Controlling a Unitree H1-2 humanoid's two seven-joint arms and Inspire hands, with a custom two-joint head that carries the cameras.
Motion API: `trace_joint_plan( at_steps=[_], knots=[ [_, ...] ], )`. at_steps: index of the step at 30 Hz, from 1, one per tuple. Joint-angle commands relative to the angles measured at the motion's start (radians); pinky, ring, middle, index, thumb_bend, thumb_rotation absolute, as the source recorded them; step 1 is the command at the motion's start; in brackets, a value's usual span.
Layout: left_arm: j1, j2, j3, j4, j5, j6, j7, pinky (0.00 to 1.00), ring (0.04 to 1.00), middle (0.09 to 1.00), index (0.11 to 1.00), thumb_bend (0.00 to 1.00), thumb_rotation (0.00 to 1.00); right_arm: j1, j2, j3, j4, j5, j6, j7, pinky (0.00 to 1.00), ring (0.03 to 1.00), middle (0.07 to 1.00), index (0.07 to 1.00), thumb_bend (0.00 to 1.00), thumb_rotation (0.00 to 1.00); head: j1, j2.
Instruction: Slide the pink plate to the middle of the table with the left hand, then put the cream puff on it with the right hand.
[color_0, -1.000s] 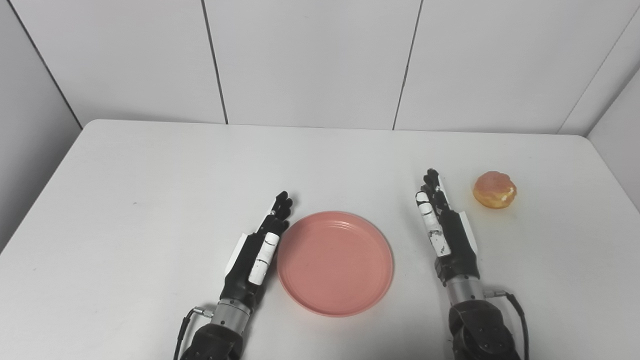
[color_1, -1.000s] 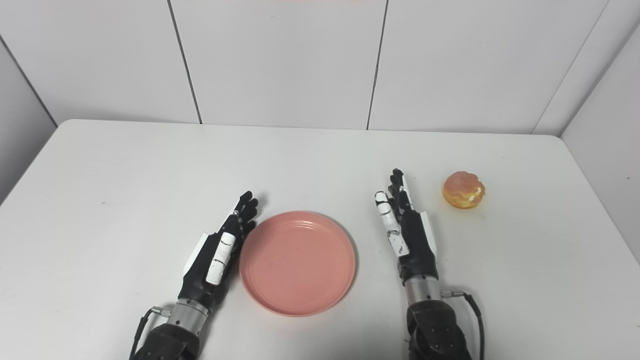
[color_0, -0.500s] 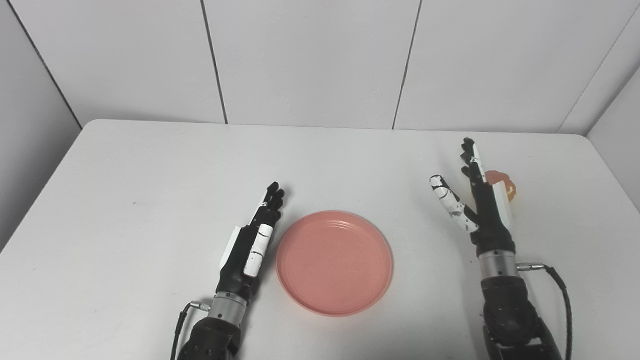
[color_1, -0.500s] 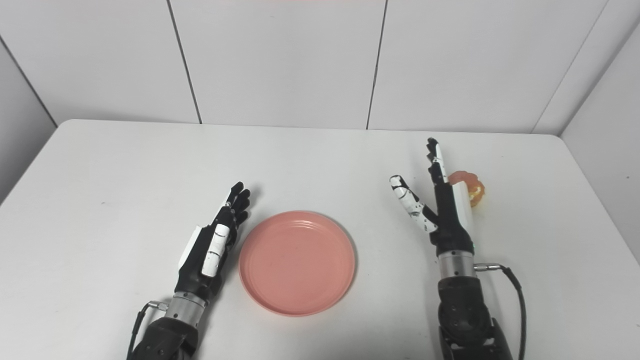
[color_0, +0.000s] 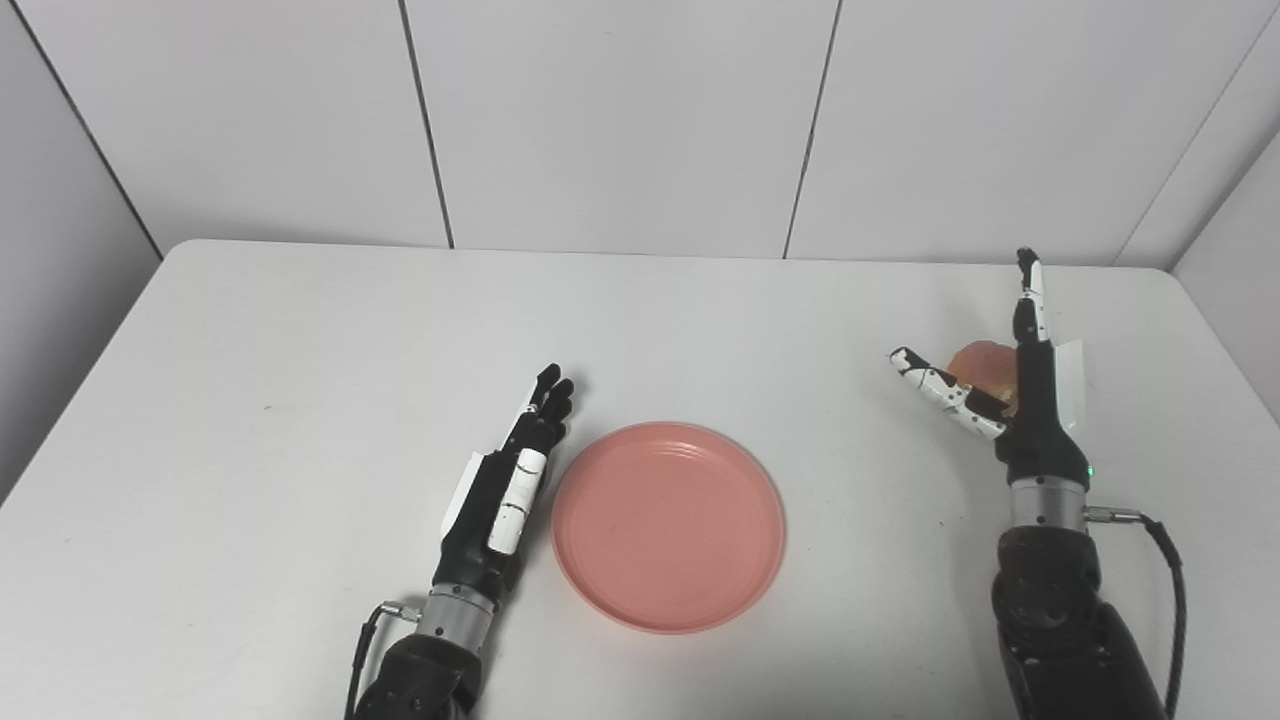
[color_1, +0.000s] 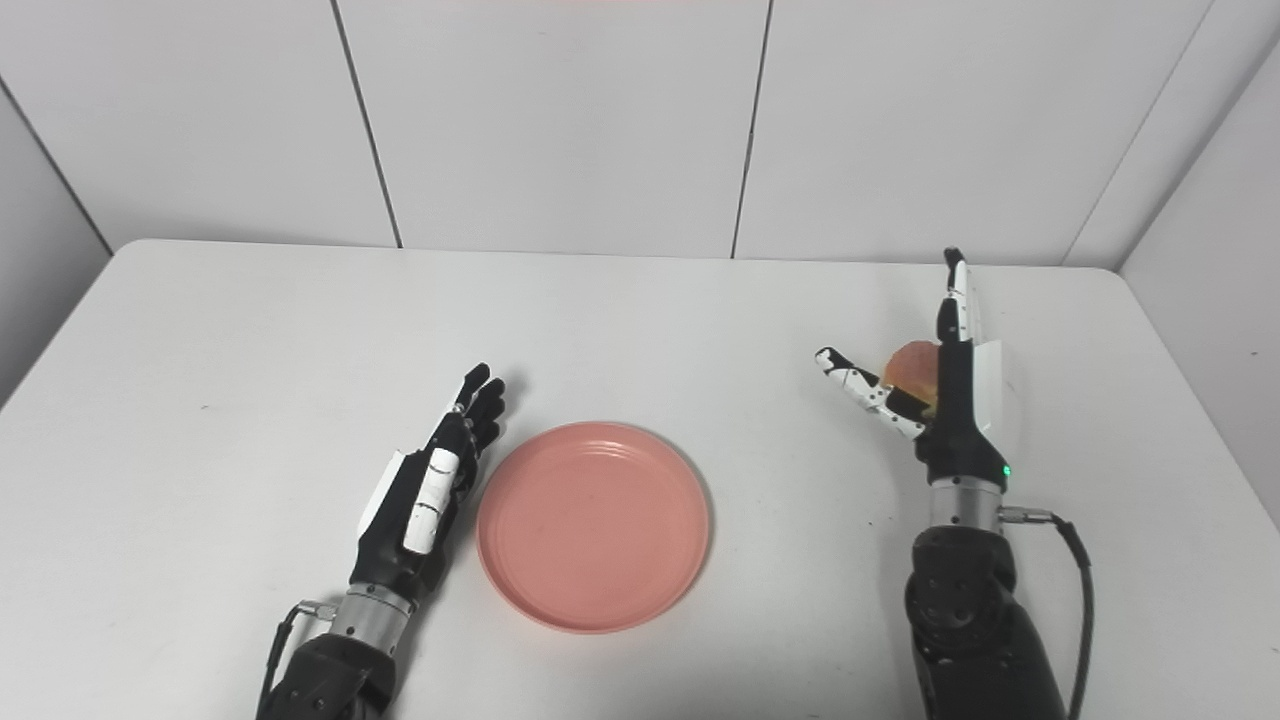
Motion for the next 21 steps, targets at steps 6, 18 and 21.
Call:
trace_joint_plan(
  at_steps=[6,18,21],
  knots=[
    [0.015,0.021,0.006,0.014,-0.022,-0.038,-0.020,1.00,0.989,0.983,0.985,0.65,1.00,-0.073,-0.053,0.006,0.047,-0.117,0.079,-0.101,0.90,0.955,0.966,0.981,0.69,0.32,-0.001,0.001],
    [0.018,0.035,0.006,0.001,-0.029,-0.026,-0.030,1.00,0.988,0.981,0.982,0.66,1.00,-0.098,-0.080,0.034,0.080,-0.068,0.251,0.049,0.82,0.907,0.930,0.948,0.70,0.26,-0.014,0.001],
    [0.018,0.038,0.006,0.003,-0.026,-0.031,-0.029,1.00,0.983,0.978,0.978,0.66,1.00,-0.103,-0.081,0.032,0.089,-0.031,0.259,0.074,0.75,0.873,0.927,0.933,0.69,0.21,-0.016,0.000]
  ],
)
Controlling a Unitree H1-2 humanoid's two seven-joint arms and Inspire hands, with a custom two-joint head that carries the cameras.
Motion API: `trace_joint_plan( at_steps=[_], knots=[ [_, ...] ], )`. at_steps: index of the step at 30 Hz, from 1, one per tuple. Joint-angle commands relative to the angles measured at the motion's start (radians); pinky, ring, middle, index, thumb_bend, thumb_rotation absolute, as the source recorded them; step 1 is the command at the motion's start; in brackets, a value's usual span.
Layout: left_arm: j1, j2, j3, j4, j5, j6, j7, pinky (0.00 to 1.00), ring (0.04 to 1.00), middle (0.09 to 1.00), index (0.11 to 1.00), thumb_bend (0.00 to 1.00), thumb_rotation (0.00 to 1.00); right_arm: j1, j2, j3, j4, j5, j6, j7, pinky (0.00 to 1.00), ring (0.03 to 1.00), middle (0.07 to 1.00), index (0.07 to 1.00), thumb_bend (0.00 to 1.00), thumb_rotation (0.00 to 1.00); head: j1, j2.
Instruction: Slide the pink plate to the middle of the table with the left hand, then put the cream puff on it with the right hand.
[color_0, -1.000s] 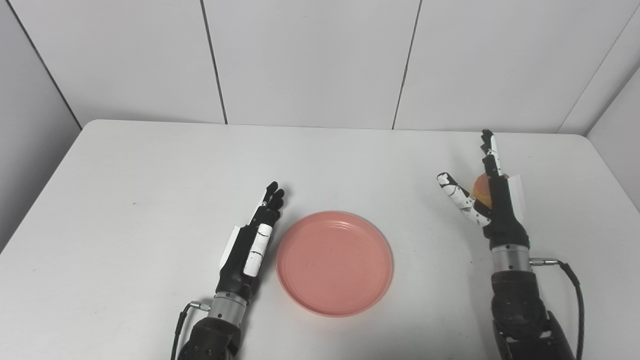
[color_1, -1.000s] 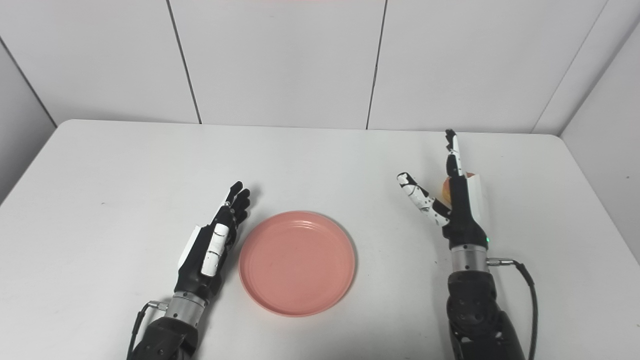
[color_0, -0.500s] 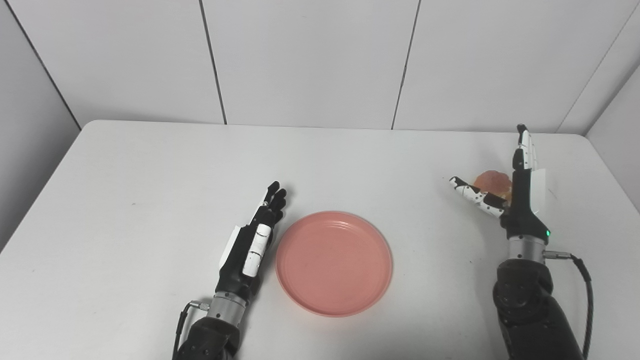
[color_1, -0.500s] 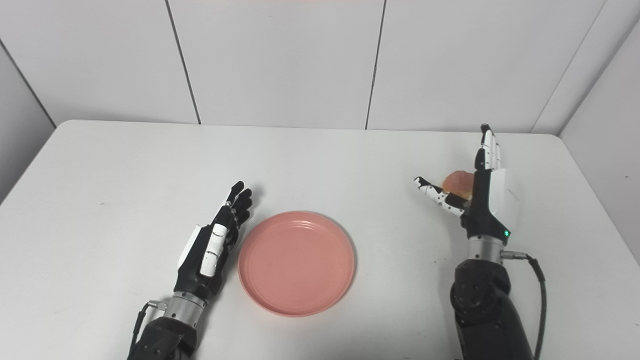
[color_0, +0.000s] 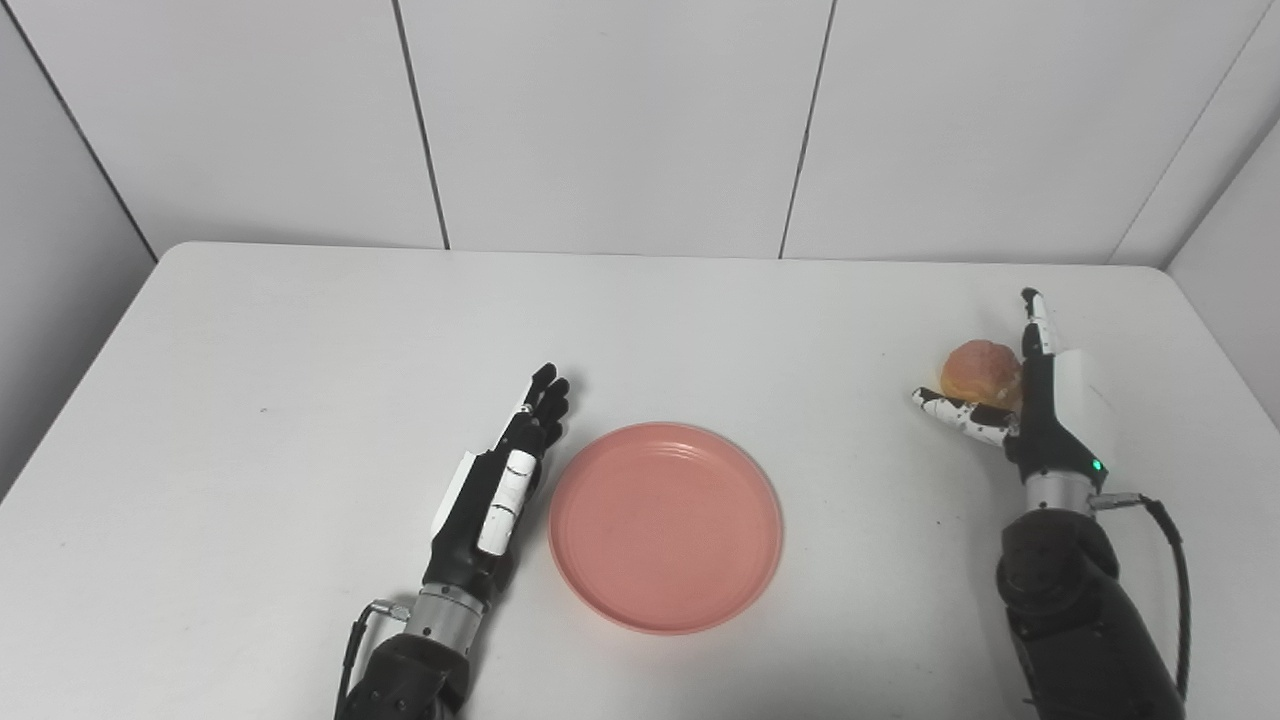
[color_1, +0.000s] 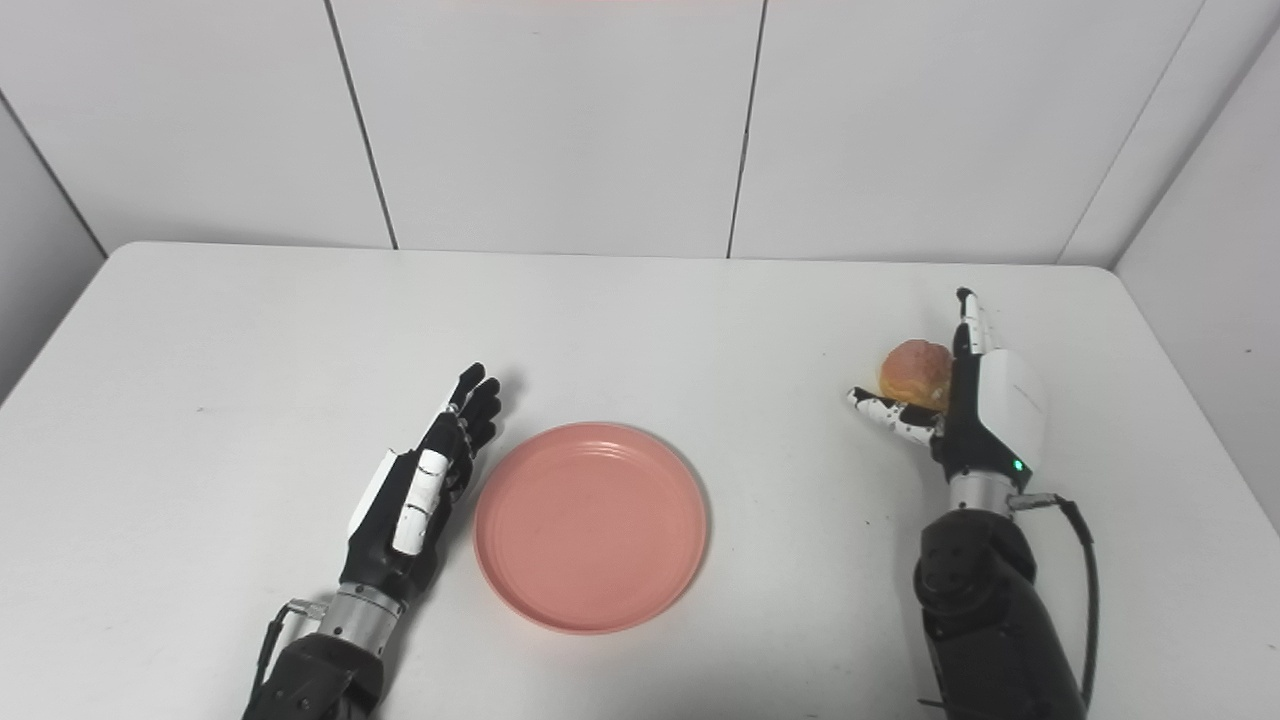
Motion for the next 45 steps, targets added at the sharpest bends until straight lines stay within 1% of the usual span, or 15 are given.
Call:
trace_joint_plan(
  at_steps=[1,6,9,12,13,14,16,18,19,20,22,24,33,41,45],
  knots=[
    [0.018,0.009,0.003,0.008,-0.004,-0.023,-0.007,1.00,0.983,0.978,0.978,0.66,1.00,-0.051,-0.029,-0.008,-0.014,0.026,0.004,0.012,0.75,0.871,0.928,0.933,0.69,0.21,0.001,-0.001],
    [0.018,0.012,0.001,0.005,-0.003,-0.019,-0.009,1.00,0.982,0.975,0.976,0.66,1.00,-0.056,-0.033,-0.006,-0.005,0.067,0.011,0.039,0.73,0.831,0.902,0.906,0.64,0.12,0.001,-0.001],
    [0.019,0.013,0.001,0.001,-0.006,-0.015,-0.011,1.00,0.983,0.973,0.974,0.64,1.00,-0.058,-0.031,-0.010,-0.013,0.090,0.043,0.061,0.71,0.814,0.876,0.875,0.59,0.07,-0.002,-0.002],
    [0.019,0.013,0.000,0.000,-0.003,-0.015,-0.010,1.00,0.983,0.972,0.974,0.63,1.00,-0.057,-0.033,-0.007,-0.017,0.092,0.052,0.055,0.70,0.803,0.859,0.854,0.56,0.06,0.000,-0.004],
    [0.019,0.013,0.000,0.001,-0.002,-0.016,-0.010,1.00,0.983,0.972,0.973,0.63,1.00,-0.057,-0.033,-0.007,-0.017,0.092,0.047,0.048,0.60,0.723,0.789,0.803,0.53,0.02,0.000,-0.004],
    [0.018,0.014,-0.001,0.001,0.000,-0.015,-0.009,1.00,0.984,0.972,0.973,0.63,1.00,-0.056,-0.032,-0.008,-0.016,0.089,0.043,0.036,0.57,0.695,0.766,0.785,0.52,0.01,0.000,-0.005],
    [0.017,0.014,-0.002,0.002,0.000,-0.014,-0.011,1.00,0.986,0.973,0.974,0.63,1.00,-0.055,-0.029,-0.010,-0.015,0.088,0.034,0.016,0.47,0.562,0.624,0.688,0.46,0.00,0.002,-0.009],
    [0.017,0.012,-0.002,-0.002,-0.003,-0.008,-0.010,1.00,0.987,0.975,0.974,0.63,1.00,-0.051,-0.029,-0.010,-0.024,0.088,0.036,0.009,0.46,0.509,0.574,0.641,0.44,0.00,0.004,-0.009],
    [0.018,0.011,-0.003,-0.006,0.000,-0.003,-0.008,1.00,0.987,0.975,0.974,0.63,1.00,-0.050,-0.028,-0.009,-0.028,0.088,0.038,0.007,0.46,0.509,0.574,0.641,0.44,0.00,0.006,-0.009],
    [0.020,0.011,-0.003,-0.009,0.003,-0.002,-0.007,1.00,0.983,0.974,0.972,0.64,1.00,-0.048,-0.028,-0.010,-0.031,0.087,0.042,0.005,0.46,0.491,0.523,0.622,0.50,0.00,0.008,-0.011],
    [0.021,0.010,-0.004,-0.010,0.008,-0.005,-0.004,0.99,0.980,0.972,0.970,0.64,1.00,-0.047,-0.028,-0.011,-0.036,0.088,0.045,0.005,0.39,0.450,0.538,0.606,0.50,0.00,0.011,-0.011],
    [0.024,0.008,-0.006,-0.015,0.010,-0.003,-0.003,0.99,0.978,0.969,0.967,0.63,1.00,-0.043,-0.027,-0.014,-0.046,0.092,0.046,0.008,0.37,0.437,0.546,0.597,0.49,0.00,0.016,-0.012],
    [0.034,-0.007,-0.015,-0.029,0.015,0.014,0.005,0.99,0.973,0.961,0.958,0.63,1.00,-0.026,-0.026,-0.023,-0.079,0.102,0.046,0.004,0.33,0.429,0.517,0.577,0.49,0.00,0.044,-0.034],
    [0.045,-0.021,-0.028,-0.051,0.027,0.047,0.011,0.98,0.964,0.953,0.950,0.64,1.00,0.005,-0.016,-0.020,-0.142,0.117,-0.029,-0.018,0.31,0.412,0.499,0.572,0.49,0.00,0.076,-0.054],
    [0.048,-0.029,-0.029,-0.053,0.028,0.049,0.016,0.98,0.965,0.953,0.949,0.62,1.00,0.020,-0.002,0.005,-0.171,0.117,-0.117,-0.036,0.31,0.407,0.495,0.575,0.49,0.00,0.083,-0.058]
  ],
)
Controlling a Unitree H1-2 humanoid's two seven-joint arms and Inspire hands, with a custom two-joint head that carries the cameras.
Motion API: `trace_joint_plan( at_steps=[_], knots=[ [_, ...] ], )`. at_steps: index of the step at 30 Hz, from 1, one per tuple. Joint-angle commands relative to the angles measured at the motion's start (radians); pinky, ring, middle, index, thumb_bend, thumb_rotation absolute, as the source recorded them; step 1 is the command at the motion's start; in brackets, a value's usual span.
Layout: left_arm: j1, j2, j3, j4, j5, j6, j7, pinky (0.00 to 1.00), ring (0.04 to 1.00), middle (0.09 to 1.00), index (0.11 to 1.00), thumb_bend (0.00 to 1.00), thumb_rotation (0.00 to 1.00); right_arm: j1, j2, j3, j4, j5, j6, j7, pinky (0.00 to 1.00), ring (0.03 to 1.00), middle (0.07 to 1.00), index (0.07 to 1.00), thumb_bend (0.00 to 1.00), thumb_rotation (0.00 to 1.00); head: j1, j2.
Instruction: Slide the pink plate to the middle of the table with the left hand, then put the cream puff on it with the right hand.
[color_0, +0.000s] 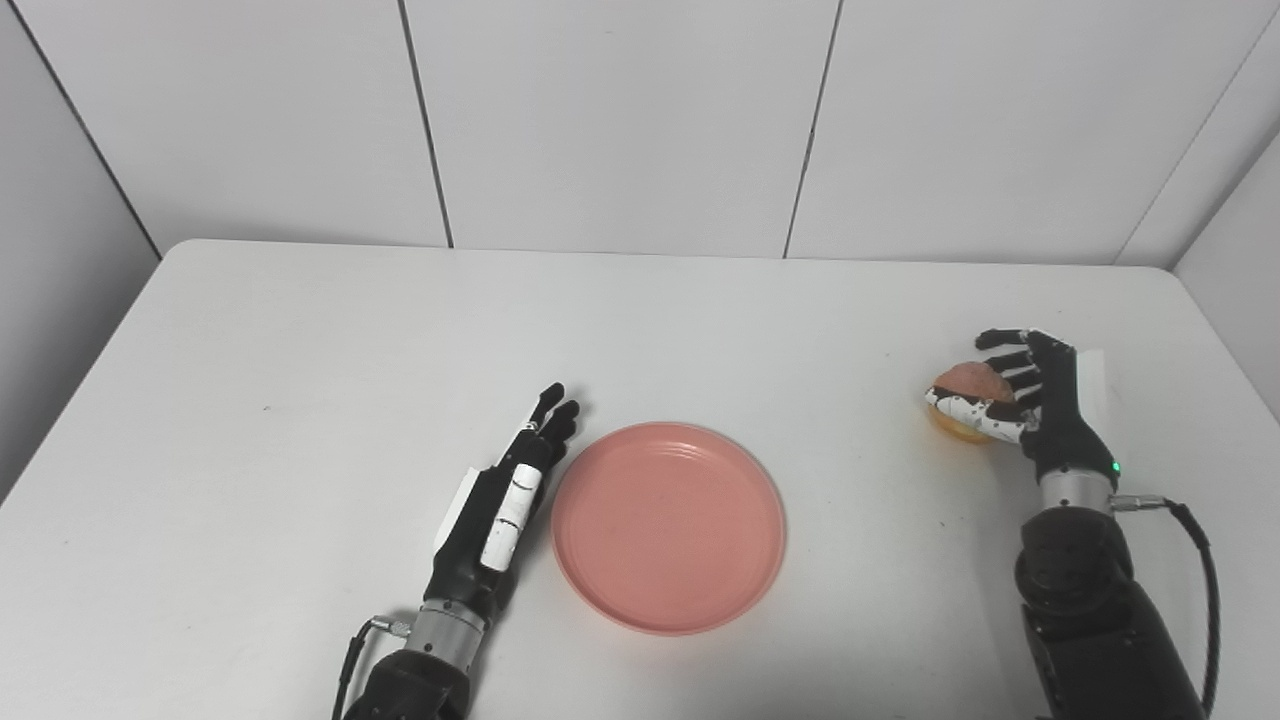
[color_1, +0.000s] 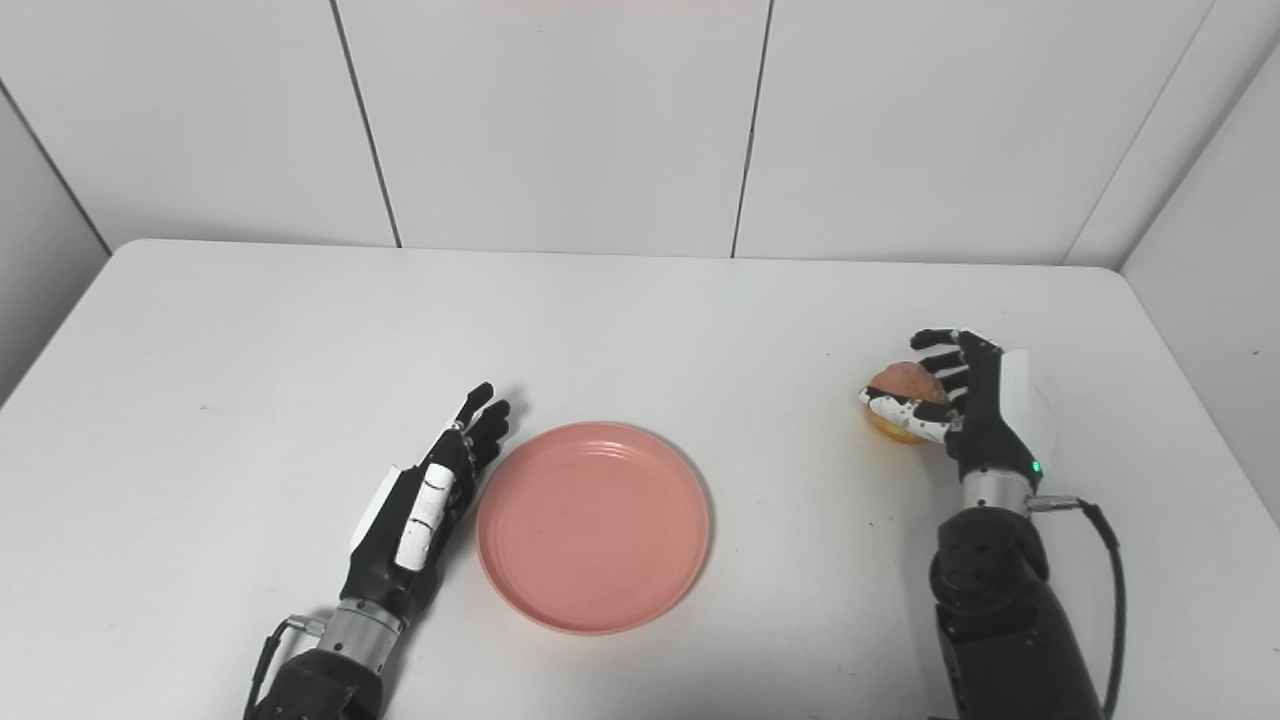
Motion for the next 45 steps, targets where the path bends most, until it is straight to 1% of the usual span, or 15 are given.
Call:
trace_joint_plan(
  at_steps=[1,5,7,9,15,20,23,26,27,29,33,39,41,42,45],
  knots=[
    [0.012,-0.013,-0.009,-0.009,0.005,-0.009,0.005,0.98,0.968,0.955,0.952,0.61,1.00,-0.016,0.004,0.017,-0.049,-0.002,-0.107,-0.025,0.31,0.404,0.494,0.576,0.48,0.00,0.002,-0.001],
    [0.016,-0.018,-0.007,-0.009,0.012,-0.011,0.010,0.98,0.967,0.955,0.952,0.61,1.00,0.000,0.027,0.045,-0.090,0.008,-0.137,-0.005,0.31,0.409,0.488,0.572,0.49,0.00,0.011,-0.005],
    [0.018,-0.021,-0.005,-0.003,0.014,-0.021,0.014,0.98,0.965,0.957,0.953,0.61,1.00,0.011,0.038,0.069,-0.113,0.011,-0.175,0.006,0.31,0.409,0.489,0.571,0.49,0.00,0.015,-0.006],
    [0.019,-0.024,-0.003,-0.001,0.013,-0.022,0.019,0.98,0.967,0.959,0.955,0.62,1.00,0.020,0.050,0.090,-0.137,0.005,-0.190,0.014,0.31,0.409,0.489,0.570,0.49,0.00,0.020,-0.006],
    [0.029,-0.034,-0.003,-0.023,0.017,-0.010,0.034,0.99,0.981,0.973,0.967,0.60,1.00,0.053,0.086,0.141,-0.212,0.001,-0.201,0.061,0.31,0.405,0.487,0.569,0.49,0.00,0.035,-0.012],
    [0.029,-0.045,0.003,-0.008,0.038,-0.044,0.058,0.99,0.980,0.981,0.972,0.57,1.00,0.086,0.121,0.187,-0.258,0.012,-0.226,0.097,0.32,0.423,0.504,0.558,0.49,0.00,0.036,-0.015],
    [0.030,-0.055,0.011,-0.002,0.048,-0.053,0.078,0.99,0.979,0.979,0.976,0.56,1.00,0.110,0.142,0.218,-0.291,-0.002,-0.222,0.113,0.32,0.431,0.507,0.550,0.49,0.00,0.043,-0.019],
    [0.031,-0.058,0.017,0.003,0.063,-0.054,0.094,0.99,0.972,0.974,0.977,0.57,1.00,0.127,0.152,0.254,-0.311,-0.072,-0.217,0.107,0.42,0.429,0.479,0.541,0.50,0.00,0.044,-0.026],
    [0.031,-0.057,0.017,0.006,0.063,-0.058,0.095,0.99,0.974,0.975,0.979,0.57,1.00,0.132,0.155,0.262,-0.311,-0.075,-0.226,0.109,0.43,0.419,0.477,0.544,0.51,0.00,0.043,-0.029],
    [0.032,-0.055,0.019,0.009,0.065,-0.062,0.097,1.00,0.979,0.978,0.981,0.57,1.00,0.140,0.162,0.275,-0.305,-0.043,-0.255,0.125,0.35,0.393,0.475,0.554,0.51,0.00,0.043,-0.033],
    [0.033,-0.056,0.025,0.020,0.070,-0.068,0.109,1.00,0.976,0.975,0.981,0.58,1.00,0.151,0.175,0.293,-0.283,-0.015,-0.301,0.141,0.35,0.388,0.478,0.554,0.51,0.00,0.049,-0.042],
    [0.038,-0.052,0.021,0.009,0.065,-0.039,0.106,1.00,0.985,0.984,0.987,0.60,1.00,0.168,0.186,0.311,-0.276,-0.006,-0.332,0.166,0.36,0.388,0.467,0.559,0.50,0.00,0.055,-0.041],
    [0.040,-0.053,0.020,0.001,0.068,-0.030,0.108,1.00,0.985,0.983,0.984,0.60,1.00,0.173,0.189,0.319,-0.275,-0.017,-0.332,0.172,0.35,0.384,0.466,0.561,0.50,0.00,0.055,-0.041],
    [0.041,-0.055,0.021,-0.002,0.067,-0.031,0.109,1.00,0.983,0.981,0.982,0.60,1.00,0.176,0.190,0.324,-0.280,-0.020,-0.324,0.180,0.34,0.382,0.468,0.562,0.50,0.00,0.062,-0.029],
    [0.041,-0.056,0.024,-0.006,0.061,-0.033,0.110,1.00,0.977,0.976,0.977,0.58,1.00,0.183,0.193,0.336,-0.298,-0.032,-0.290,0.211,0.32,0.376,0.474,0.564,0.50,0.00,0.057,-0.022]
  ],
)
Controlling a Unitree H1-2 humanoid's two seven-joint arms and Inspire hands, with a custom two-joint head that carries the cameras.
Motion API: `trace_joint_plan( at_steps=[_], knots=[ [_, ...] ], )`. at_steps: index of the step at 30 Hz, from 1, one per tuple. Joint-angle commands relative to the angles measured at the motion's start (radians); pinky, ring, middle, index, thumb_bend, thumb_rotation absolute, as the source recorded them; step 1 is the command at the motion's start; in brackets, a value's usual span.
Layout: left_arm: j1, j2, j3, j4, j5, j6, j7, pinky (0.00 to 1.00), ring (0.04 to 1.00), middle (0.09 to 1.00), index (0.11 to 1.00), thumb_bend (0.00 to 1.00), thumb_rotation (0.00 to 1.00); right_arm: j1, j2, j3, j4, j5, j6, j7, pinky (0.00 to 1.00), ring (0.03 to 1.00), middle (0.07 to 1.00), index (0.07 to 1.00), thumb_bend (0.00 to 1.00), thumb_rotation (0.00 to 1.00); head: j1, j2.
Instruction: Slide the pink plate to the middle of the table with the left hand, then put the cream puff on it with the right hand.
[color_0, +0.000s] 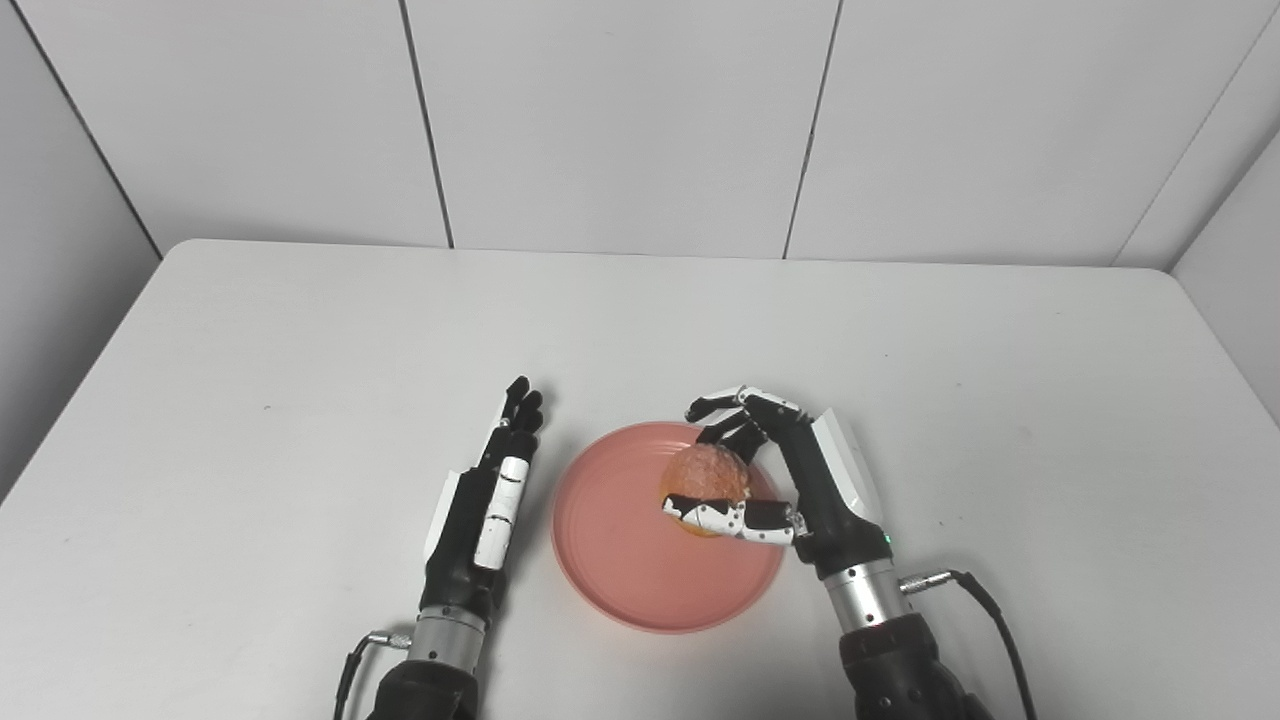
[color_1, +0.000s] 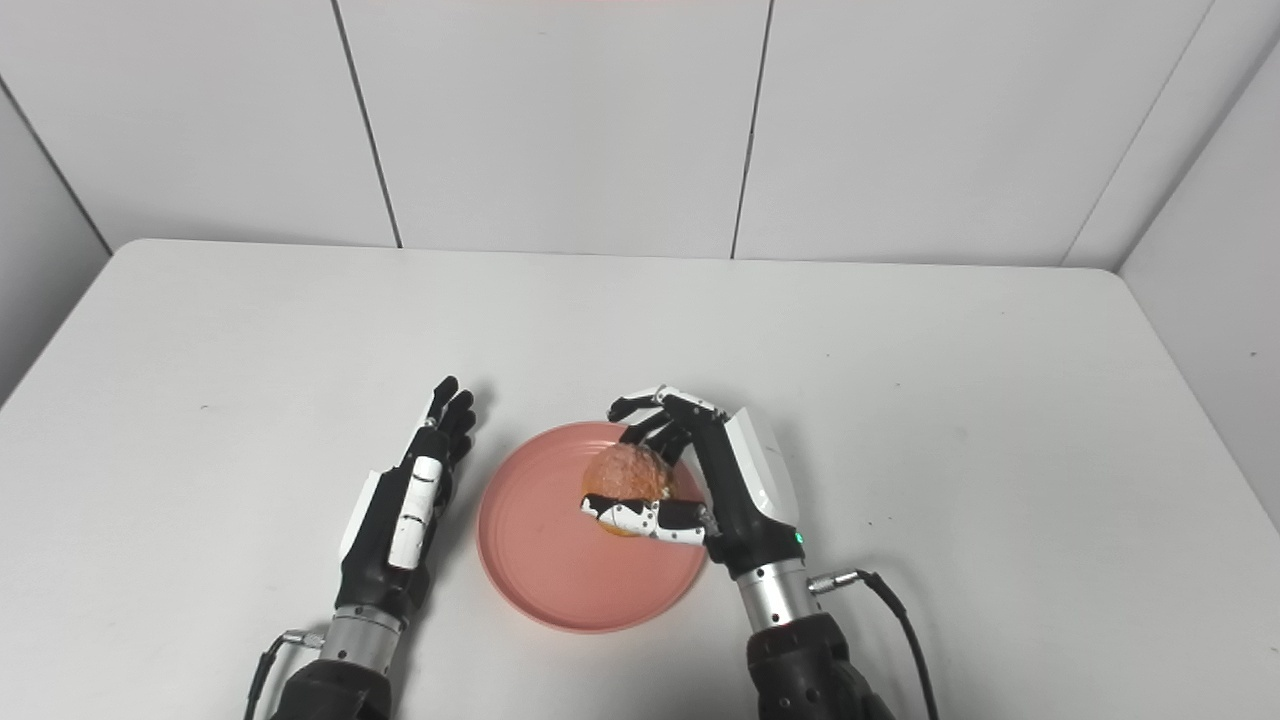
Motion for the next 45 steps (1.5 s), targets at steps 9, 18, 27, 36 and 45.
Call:
trace_joint_plan(
  at_steps=[9,18,27,36,45],
  knots=[
    [0.019,0.000,-0.002,-0.012,0.001,0.010,-0.001,1.00,0.976,0.974,0.980,0.59,1.00,-0.016,0.007,0.024,-0.024,-0.079,-0.005,0.044,0.38,0.387,0.480,0.563,0.50,0.00,0.001,0.023],
    [0.017,0.003,-0.007,-0.014,0.010,0.003,-0.001,1.00,0.976,0.973,0.977,0.60,1.00,-0.034,-0.008,0.025,0.015,-0.135,0.001,0.069,0.40,0.389,0.497,0.565,0.50,0.00,-0.001,0.032],
    [0.015,0.004,-0.005,-0.015,0.010,0.005,0.000,0.99,0.970,0.966,0.969,0.62,1.00,-0.057,-0.054,0.043,0.063,-0.180,-0.061,0.049,0.50,0.429,0.532,0.511,0.51,0.00,-0.001,0.043],
    [0.009,0.008,-0.004,-0.015,0.009,0.011,-0.002,1.00,0.976,0.971,0.973,0.62,1.00,-0.063,-0.096,0.060,0.022,-0.173,-0.051,0.121,0.70,0.788,0.821,0.750,0.49,0.19,-0.002,0.054],
    [0.002,0.006,-0.001,-0.008,0.013,0.005,0.003,1.00,0.982,0.981,0.989,0.62,1.00,-0.038,-0.108,0.044,-0.050,-0.124,-0.025,0.204,0.92,0.926,0.937,0.919,0.60,0.65,0.005,0.059]
  ],
)
